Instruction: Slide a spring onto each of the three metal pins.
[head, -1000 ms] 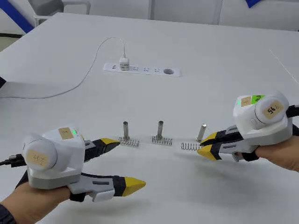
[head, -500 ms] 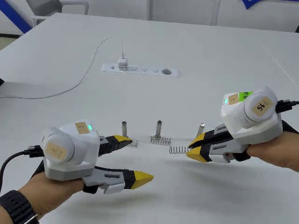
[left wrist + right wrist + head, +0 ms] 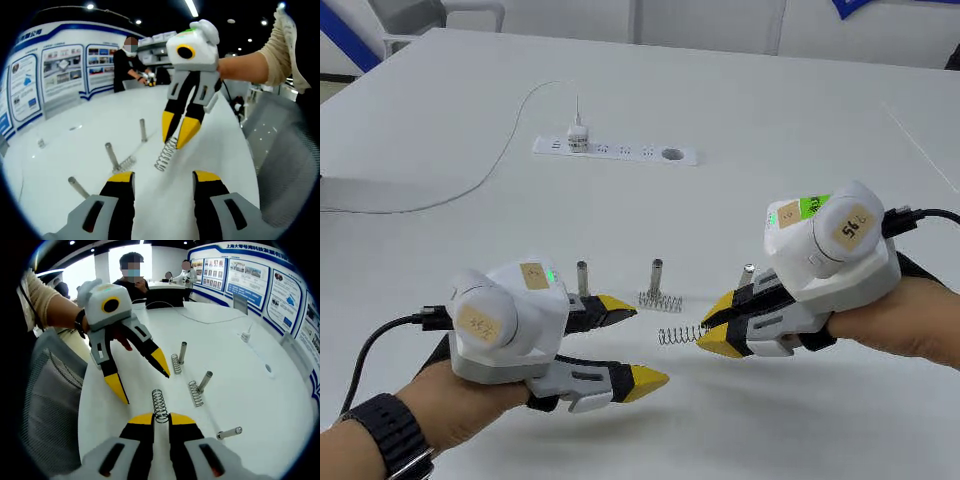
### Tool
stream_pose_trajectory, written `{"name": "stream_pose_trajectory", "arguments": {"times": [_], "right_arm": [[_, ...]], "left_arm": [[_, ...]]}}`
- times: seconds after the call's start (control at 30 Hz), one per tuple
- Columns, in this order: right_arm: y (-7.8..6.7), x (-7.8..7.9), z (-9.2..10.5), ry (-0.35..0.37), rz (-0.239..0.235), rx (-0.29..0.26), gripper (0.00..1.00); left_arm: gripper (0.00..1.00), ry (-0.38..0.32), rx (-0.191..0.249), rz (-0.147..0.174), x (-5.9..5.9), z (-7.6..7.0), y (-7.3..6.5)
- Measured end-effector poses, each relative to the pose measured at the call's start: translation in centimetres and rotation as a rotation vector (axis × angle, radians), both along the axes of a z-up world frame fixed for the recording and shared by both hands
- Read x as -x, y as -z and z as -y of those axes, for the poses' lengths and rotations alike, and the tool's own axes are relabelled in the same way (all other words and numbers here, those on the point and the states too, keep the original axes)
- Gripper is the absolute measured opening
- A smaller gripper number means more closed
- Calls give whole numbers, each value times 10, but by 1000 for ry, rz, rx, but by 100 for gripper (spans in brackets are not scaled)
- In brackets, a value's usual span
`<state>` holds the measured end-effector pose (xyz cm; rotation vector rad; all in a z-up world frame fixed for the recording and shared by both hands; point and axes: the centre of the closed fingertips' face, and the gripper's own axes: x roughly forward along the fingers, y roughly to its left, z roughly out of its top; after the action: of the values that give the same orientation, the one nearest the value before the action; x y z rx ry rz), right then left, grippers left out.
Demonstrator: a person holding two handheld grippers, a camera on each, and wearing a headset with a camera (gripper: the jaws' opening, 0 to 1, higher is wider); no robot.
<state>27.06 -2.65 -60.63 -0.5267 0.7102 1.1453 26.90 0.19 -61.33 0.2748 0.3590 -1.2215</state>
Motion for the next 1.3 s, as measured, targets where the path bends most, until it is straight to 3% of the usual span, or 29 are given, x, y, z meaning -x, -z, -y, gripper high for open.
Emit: {"name": "stream_pose_trajectory", "arguments": {"times": [0.73,1.3], "right_arm": [[-3,16,-13,-69,-24,27,12],[-19,13,-23,-78,23,-4,11]], "left_arm": [[14,66,-48,108,5,9,2],[12,66,-42,102,6,14,1]]}}
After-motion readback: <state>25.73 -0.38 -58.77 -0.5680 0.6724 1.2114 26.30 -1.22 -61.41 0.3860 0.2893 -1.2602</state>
